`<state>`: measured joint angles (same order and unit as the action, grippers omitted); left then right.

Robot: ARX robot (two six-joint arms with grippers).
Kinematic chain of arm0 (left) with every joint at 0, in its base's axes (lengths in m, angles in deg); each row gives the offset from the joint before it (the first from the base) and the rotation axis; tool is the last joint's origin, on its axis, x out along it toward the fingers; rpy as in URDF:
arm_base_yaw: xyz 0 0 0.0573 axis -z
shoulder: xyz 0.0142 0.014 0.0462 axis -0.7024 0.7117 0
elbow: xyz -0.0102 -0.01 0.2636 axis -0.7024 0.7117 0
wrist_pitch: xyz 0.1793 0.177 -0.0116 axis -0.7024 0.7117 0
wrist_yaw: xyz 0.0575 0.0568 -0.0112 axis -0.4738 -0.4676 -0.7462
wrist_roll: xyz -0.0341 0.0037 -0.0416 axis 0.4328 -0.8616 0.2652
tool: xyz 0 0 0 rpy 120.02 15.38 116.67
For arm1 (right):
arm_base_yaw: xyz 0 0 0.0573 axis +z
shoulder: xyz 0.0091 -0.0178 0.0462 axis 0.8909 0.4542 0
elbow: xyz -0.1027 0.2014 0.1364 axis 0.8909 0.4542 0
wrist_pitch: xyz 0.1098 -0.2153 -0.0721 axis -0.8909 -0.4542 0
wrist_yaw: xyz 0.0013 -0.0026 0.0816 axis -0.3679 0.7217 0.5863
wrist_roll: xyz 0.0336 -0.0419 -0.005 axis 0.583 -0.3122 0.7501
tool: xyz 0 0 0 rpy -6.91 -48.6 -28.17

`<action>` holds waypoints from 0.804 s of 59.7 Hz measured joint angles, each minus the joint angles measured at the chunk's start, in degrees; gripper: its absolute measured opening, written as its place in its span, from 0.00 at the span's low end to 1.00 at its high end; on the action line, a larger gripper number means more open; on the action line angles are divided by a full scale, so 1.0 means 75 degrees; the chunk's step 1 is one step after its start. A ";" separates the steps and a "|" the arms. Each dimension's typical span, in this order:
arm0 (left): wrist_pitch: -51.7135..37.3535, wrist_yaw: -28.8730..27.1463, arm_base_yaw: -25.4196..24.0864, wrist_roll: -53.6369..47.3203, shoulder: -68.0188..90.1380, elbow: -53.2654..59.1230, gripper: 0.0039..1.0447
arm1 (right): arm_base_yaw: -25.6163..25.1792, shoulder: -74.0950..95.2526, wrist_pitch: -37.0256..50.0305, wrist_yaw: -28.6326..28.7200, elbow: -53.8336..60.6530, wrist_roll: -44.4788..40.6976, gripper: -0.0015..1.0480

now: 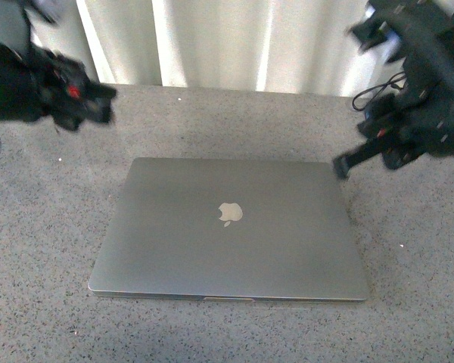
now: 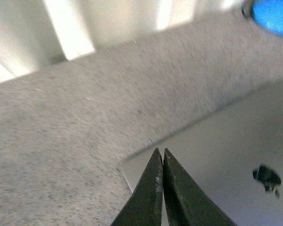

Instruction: Close laptop

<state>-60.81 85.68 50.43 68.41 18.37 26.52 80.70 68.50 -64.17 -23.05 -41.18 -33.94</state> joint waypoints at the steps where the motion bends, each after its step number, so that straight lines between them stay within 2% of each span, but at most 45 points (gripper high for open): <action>1: -0.0055 -0.0096 -0.0102 0.0256 -0.0169 0.0006 0.03 | -0.0055 -0.0137 -0.0029 -0.0079 -0.0032 0.0032 0.01; 12: -0.0154 -0.1049 -0.1040 0.2157 -0.1393 0.0216 0.03 | -0.0329 -0.1058 -0.0262 -0.0428 -0.0076 0.0574 0.01; 21: -0.0221 -0.1434 -0.1865 0.3244 -0.2465 0.0833 0.05 | -0.0612 -0.1827 -0.0321 -0.0962 0.0230 0.1408 0.02; 25: -0.0221 -0.1527 -0.2063 0.3477 -0.2771 0.1043 0.19 | -0.0734 -0.2031 -0.0347 -0.1087 0.0370 0.1687 0.12; 38: -0.0315 -0.1387 -0.1973 0.3523 -0.2754 0.1105 0.53 | -0.0764 -0.2069 -0.0356 -0.1081 0.0396 0.1926 0.48; 42: -0.1498 -0.1393 -0.1958 0.2964 -0.2719 0.1492 0.44 | -0.0764 -0.2063 -0.0283 -0.1110 0.0420 0.1950 0.57; 44: -0.2005 -0.1437 -0.1953 0.2704 -0.2742 0.1728 0.39 | -0.0766 -0.1955 0.0501 -0.1262 0.0650 0.1912 0.55; 46: -0.2451 -0.1533 -0.1912 0.2393 -0.2838 0.2005 0.32 | -0.0796 -0.1836 0.1979 -0.1288 0.1119 0.1845 0.48; 48: -0.2608 -0.1550 -0.1868 0.2226 -0.2975 0.2224 0.27 | -0.0836 -0.1801 0.2943 -0.1239 0.1501 0.1795 0.43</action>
<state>-80.37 74.06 36.42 85.11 -3.94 43.20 74.43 54.99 -42.09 -32.34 -29.92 -20.48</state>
